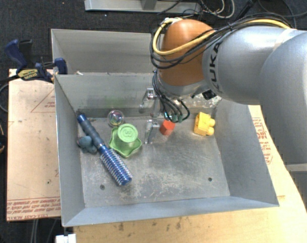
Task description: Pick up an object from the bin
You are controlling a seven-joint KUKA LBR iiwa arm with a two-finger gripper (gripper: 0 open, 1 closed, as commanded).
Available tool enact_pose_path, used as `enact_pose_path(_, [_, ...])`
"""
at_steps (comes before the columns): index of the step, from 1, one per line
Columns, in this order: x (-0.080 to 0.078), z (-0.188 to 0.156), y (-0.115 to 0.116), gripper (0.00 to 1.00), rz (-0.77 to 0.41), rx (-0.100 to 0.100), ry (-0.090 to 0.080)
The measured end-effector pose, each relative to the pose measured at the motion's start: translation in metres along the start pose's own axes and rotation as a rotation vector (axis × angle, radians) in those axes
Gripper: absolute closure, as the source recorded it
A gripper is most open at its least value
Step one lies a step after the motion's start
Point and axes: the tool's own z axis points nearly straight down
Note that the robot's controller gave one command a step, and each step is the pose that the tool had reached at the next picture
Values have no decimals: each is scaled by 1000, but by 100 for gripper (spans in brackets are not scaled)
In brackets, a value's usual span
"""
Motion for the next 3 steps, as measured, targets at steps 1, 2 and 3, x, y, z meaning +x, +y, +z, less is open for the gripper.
enact_pose_path(1, [33, 55, 60, 0, -164, 0, -16])
enact_pose_path(2, [34, 56, 61, 100, -166, -1, -14])
enact_pose_path(3, [29, -108, 56, 100, -211, 0, -18])
